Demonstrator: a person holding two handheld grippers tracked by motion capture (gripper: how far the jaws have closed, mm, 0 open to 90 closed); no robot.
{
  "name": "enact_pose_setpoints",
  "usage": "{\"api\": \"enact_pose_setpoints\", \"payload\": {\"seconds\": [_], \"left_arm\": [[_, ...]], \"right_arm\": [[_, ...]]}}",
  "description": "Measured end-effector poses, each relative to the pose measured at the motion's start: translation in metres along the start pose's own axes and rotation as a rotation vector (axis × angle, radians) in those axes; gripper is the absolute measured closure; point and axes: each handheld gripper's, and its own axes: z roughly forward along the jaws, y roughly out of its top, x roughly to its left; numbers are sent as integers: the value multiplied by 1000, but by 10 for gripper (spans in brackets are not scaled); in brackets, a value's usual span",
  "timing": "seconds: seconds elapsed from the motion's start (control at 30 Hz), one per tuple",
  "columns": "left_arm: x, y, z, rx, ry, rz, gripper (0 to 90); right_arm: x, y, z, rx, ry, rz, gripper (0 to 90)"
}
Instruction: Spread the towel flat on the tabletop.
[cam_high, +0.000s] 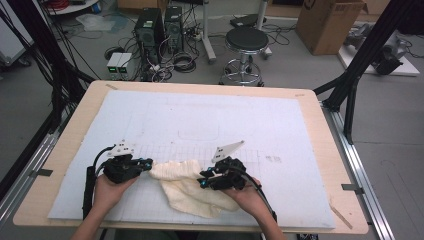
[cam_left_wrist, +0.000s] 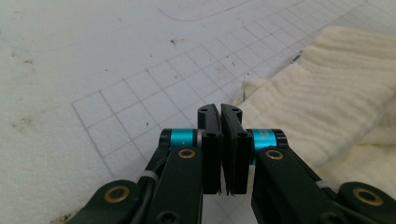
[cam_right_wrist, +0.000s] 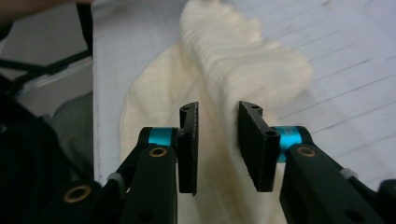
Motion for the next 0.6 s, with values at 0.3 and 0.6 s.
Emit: {"api": "enact_pose_setpoints", "payload": {"seconds": [0.3, 0.6], "left_arm": [[4, -3, -4, -10, 10, -21, 865], [5, -3, -4, -19, 7, -20, 865]], "right_arm": [[-35, -5, -4, 16, -97, 102, 668], [-43, -12, 23, 117, -12, 118, 868]]}}
